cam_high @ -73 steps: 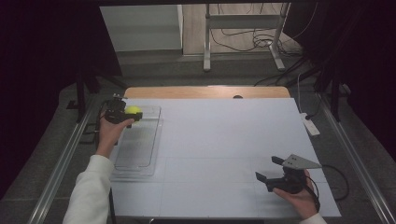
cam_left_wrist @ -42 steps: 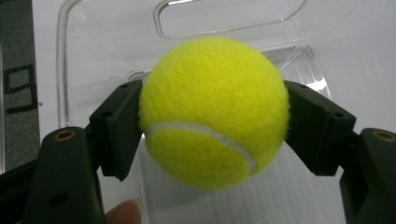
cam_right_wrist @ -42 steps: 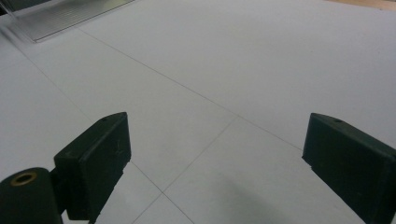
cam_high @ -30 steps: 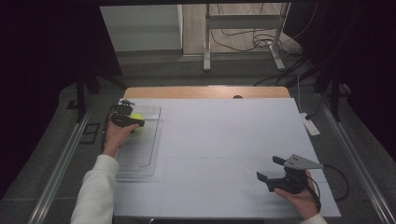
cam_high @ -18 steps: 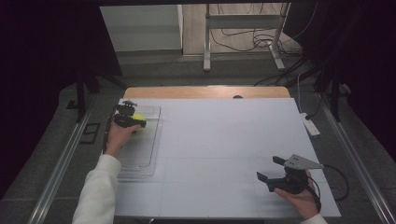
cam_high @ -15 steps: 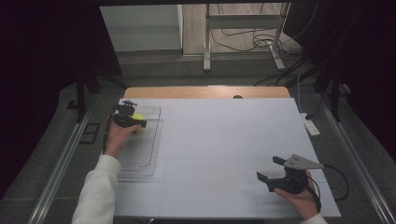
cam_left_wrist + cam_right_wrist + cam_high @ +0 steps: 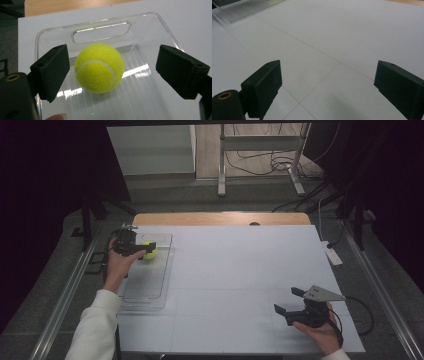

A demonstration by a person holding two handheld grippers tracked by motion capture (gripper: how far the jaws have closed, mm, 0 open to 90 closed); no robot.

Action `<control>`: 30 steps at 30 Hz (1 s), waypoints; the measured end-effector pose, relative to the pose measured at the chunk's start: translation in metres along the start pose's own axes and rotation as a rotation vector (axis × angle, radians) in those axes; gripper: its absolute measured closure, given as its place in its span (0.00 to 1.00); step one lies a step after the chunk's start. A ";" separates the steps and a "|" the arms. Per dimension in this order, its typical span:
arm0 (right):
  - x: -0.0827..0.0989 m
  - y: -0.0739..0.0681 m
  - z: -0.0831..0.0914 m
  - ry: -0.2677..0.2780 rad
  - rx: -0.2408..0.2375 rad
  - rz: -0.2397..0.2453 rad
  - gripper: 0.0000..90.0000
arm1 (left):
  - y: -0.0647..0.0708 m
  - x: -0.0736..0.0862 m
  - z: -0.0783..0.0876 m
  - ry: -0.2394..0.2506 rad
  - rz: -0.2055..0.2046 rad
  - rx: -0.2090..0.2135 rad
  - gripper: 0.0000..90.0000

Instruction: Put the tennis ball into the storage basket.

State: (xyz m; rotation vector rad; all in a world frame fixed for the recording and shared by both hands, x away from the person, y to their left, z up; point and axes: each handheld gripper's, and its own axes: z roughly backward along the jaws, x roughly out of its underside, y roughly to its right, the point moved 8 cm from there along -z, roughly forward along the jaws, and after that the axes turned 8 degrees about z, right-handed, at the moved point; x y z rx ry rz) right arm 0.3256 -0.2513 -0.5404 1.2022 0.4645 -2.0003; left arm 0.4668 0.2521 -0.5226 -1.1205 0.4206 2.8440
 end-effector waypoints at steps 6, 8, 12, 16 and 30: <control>0.000 0.001 0.001 0.003 0.002 -0.005 0.09 | 0.007 0.003 0.020 0.057 -0.002 0.084 0.16; 0.000 0.001 0.000 0.003 0.002 -0.004 0.09 | 0.009 0.004 0.023 0.061 -0.008 0.097 0.16; -0.001 0.001 0.000 0.005 0.002 -0.004 0.09 | 0.021 0.008 0.035 0.088 -0.025 0.161 0.16; -0.001 0.002 0.000 0.004 0.001 -0.006 0.09 | 0.029 0.013 0.042 0.103 -0.043 0.200 0.15; -0.001 0.004 0.002 0.009 0.007 -0.011 0.09 | 0.060 0.043 0.066 0.138 -0.078 0.316 0.15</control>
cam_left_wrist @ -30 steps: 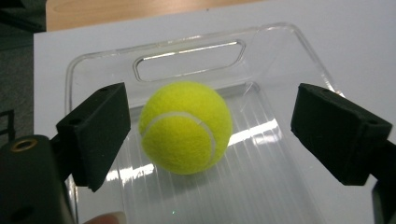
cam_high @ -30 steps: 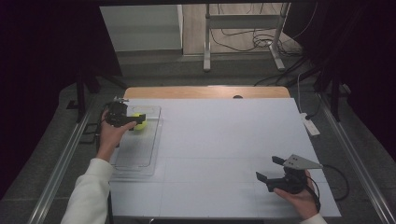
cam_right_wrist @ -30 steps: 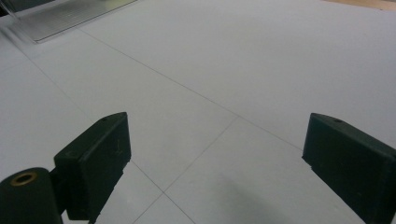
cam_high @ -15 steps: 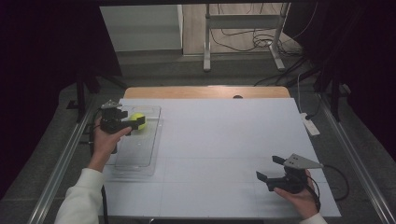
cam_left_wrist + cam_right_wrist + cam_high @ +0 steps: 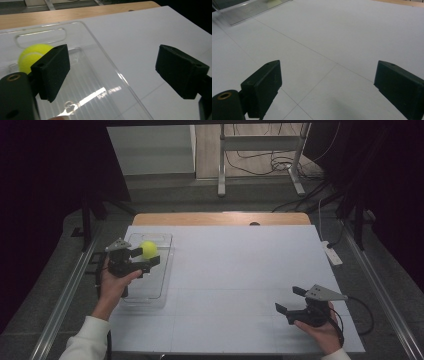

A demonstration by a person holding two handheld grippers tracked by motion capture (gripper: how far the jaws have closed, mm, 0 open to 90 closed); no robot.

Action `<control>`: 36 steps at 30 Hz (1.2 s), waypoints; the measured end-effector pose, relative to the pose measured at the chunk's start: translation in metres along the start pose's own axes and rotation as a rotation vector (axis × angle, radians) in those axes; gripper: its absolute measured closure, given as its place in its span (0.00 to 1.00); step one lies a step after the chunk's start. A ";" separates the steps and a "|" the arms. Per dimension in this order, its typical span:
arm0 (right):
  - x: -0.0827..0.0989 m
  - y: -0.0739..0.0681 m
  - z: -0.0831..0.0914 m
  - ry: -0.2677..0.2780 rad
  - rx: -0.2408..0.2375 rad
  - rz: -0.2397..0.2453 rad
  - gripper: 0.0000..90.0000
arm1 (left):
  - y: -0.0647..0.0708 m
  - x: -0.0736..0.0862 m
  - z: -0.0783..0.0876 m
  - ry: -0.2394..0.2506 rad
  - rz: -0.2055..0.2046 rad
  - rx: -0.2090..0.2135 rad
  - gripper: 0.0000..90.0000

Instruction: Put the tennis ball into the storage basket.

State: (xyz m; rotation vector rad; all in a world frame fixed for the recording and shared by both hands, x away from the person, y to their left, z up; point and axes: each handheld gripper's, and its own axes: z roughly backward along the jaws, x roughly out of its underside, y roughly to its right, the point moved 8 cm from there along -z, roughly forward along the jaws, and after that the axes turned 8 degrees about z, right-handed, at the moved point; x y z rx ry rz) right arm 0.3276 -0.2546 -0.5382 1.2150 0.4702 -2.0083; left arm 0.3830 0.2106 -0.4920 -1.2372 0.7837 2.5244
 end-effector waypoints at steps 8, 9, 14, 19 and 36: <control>0.000 0.001 0.001 0.005 0.003 -0.007 0.09 | 0.026 0.019 0.002 -0.003 -0.031 0.064 0.15; 0.000 0.001 0.001 0.006 0.003 -0.008 0.09 | 0.028 0.022 0.002 -0.005 -0.032 0.071 0.15; 0.000 0.002 0.002 0.008 0.004 -0.009 0.09 | 0.038 0.033 0.002 -0.006 -0.042 0.092 0.14; -0.001 0.003 0.003 0.013 0.004 -0.013 0.09 | 0.046 0.048 0.002 -0.014 -0.060 0.105 0.14; -0.002 0.006 0.008 0.031 0.002 -0.030 0.09 | 0.059 0.082 0.010 -0.007 -0.103 0.098 0.13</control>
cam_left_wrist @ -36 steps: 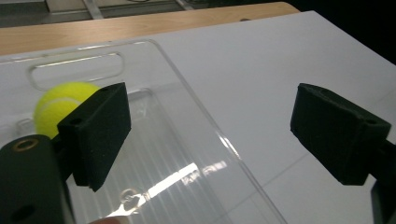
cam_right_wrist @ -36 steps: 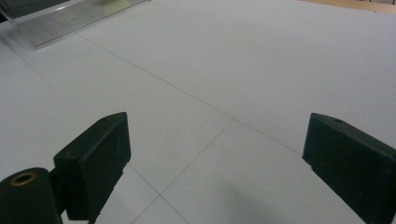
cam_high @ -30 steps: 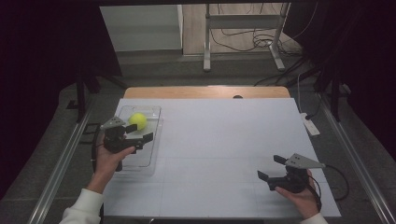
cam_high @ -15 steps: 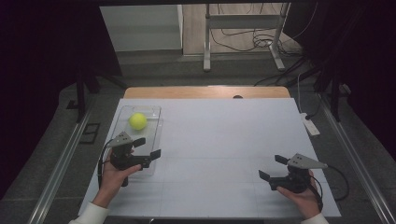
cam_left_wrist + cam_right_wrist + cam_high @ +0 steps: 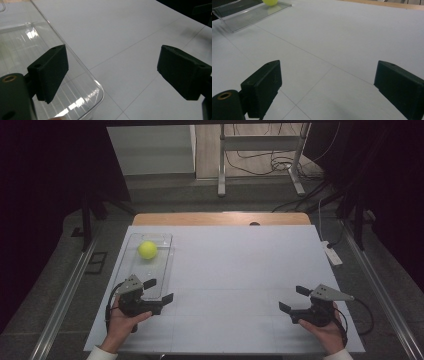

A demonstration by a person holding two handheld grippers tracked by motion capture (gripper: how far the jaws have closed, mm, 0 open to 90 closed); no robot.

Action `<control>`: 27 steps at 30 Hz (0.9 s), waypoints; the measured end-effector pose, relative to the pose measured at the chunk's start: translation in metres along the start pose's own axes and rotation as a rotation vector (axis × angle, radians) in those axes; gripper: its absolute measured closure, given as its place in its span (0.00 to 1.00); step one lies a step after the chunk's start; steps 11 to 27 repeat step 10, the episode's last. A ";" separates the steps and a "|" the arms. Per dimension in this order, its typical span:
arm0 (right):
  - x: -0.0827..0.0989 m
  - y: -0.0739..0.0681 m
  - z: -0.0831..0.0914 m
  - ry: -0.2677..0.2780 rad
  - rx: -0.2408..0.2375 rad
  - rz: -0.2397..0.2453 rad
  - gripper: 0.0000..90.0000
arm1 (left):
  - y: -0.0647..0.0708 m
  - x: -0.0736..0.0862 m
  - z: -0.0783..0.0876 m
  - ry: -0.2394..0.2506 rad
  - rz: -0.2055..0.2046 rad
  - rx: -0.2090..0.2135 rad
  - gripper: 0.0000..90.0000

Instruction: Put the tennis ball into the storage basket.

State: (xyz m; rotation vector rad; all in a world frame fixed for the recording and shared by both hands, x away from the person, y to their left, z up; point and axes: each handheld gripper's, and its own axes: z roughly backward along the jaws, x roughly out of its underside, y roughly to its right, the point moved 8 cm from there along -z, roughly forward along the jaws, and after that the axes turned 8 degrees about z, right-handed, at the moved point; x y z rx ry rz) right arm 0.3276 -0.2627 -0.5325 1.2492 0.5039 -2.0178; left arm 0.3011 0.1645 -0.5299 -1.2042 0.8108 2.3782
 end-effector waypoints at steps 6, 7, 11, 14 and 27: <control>0.000 0.000 -0.001 -0.002 -0.001 0.003 0.09 | 0.000 -0.001 0.000 0.011 -0.002 -0.010 0.13; 0.000 0.000 -0.001 -0.003 -0.001 0.001 0.09 | 0.000 -0.001 0.000 0.013 -0.003 -0.010 0.13; 0.000 0.000 -0.001 -0.003 0.000 0.001 0.09 | 0.000 -0.001 0.001 0.018 -0.003 -0.013 0.12; 0.000 0.000 -0.001 -0.003 0.000 0.001 0.09 | 0.000 -0.001 0.001 0.018 -0.003 -0.013 0.12; 0.000 0.000 -0.001 -0.003 0.000 0.001 0.09 | 0.000 -0.001 0.001 0.018 -0.003 -0.013 0.12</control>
